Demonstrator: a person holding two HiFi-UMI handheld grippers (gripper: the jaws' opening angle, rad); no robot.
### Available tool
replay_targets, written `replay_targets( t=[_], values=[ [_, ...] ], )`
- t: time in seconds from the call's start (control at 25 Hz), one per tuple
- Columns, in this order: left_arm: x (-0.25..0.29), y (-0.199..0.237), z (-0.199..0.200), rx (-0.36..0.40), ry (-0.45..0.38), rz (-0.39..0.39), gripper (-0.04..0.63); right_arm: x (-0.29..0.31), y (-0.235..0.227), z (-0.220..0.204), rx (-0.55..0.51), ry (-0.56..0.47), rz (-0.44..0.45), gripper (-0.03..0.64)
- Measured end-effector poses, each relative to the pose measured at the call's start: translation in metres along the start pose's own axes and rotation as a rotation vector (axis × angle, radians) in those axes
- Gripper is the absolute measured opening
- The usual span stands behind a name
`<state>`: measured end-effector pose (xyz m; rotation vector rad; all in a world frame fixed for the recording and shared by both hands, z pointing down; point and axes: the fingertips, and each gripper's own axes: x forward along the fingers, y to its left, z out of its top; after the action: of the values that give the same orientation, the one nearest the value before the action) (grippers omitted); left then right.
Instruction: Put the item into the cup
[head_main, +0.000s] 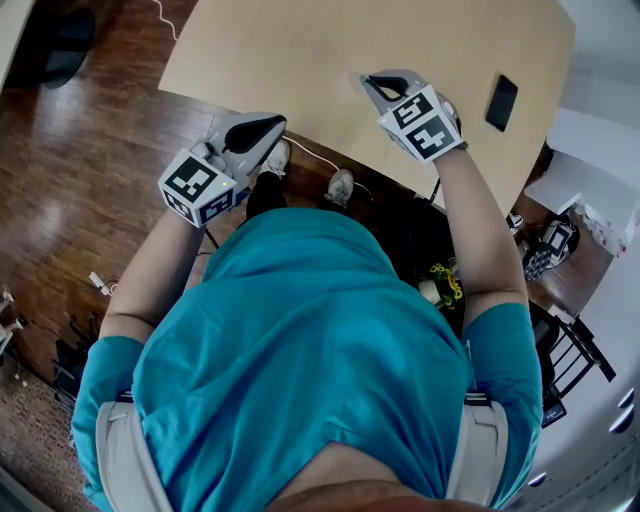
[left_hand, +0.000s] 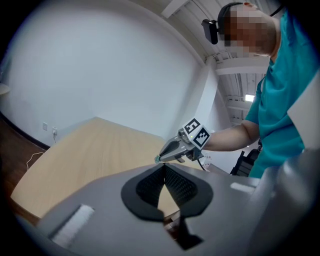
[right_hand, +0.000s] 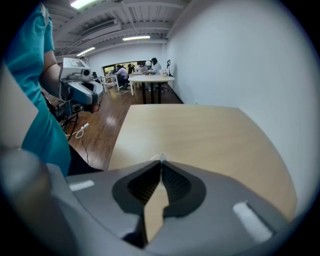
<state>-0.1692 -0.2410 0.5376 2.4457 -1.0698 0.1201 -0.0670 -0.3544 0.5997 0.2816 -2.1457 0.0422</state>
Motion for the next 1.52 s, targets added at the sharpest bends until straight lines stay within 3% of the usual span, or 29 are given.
replay_targets(
  t=[0.52, 0.72, 1.12, 1.36, 1.52],
  values=[
    [-0.006, 0.006, -0.003, -0.011, 0.004, -0.004, 0.005, 0.02, -0.002, -0.005, -0.009, 0.059, 0.005, 0.02],
    [-0.005, 0.005, -0.004, -0.02, -0.003, 0.004, 0.005, 0.018, 0.0, -0.004, 0.006, 0.055, 0.031, 0.124],
    [-0.001, 0.005, 0.002, -0.022, -0.008, -0.003, 0.005, 0.01, -0.001, -0.002, 0.007, 0.044, 0.022, 0.126],
    [-0.002, 0.002, 0.011, 0.001, -0.021, -0.029, 0.005, -0.014, 0.006, 0.004, 0.072, -0.033, -0.01, 0.092],
    [-0.004, 0.002, 0.03, 0.022, -0.033, -0.075, 0.005, -0.039, 0.013, 0.014, 0.105, -0.137, -0.057, 0.008]
  ],
)
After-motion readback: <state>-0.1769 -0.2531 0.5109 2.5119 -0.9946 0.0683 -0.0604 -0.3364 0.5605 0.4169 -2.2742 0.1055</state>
